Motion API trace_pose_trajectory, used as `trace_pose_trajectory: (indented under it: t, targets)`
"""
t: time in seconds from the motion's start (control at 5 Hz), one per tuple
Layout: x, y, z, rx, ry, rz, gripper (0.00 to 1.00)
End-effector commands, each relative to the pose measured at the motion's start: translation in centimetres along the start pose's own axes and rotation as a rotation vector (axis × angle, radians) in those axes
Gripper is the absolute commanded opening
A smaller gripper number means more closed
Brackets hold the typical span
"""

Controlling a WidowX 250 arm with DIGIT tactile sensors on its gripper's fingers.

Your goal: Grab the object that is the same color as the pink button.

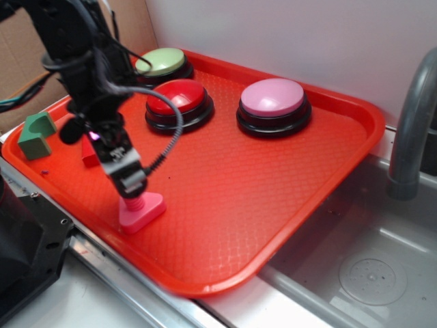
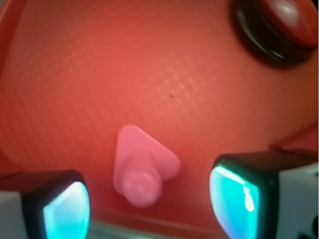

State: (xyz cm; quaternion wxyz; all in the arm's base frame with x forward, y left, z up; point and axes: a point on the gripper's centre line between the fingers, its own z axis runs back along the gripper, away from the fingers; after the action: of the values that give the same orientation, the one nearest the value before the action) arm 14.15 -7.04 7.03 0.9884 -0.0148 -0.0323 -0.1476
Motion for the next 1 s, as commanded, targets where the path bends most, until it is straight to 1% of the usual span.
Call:
trace_pose_trajectory:
  t: [0.0,0.2,0.4,0.6,0.8]
  targets:
    - [-1.2,-0.2,-1.8,0.015,0.005,-0.059,1.0]
    - [-1.2,0.1,-2.7,0.016,-0.01,-0.077,1.0]
    - [-0.5,-0.6,-3.8,0.01,0.005,-0.104,1.0]
    - [-0.1,-0.7,-4.2,-0.013,0.012,-0.111,1.0]
    - [-0.2,-0.5,-4.0,-0.011,0.006,-0.086,0.0]
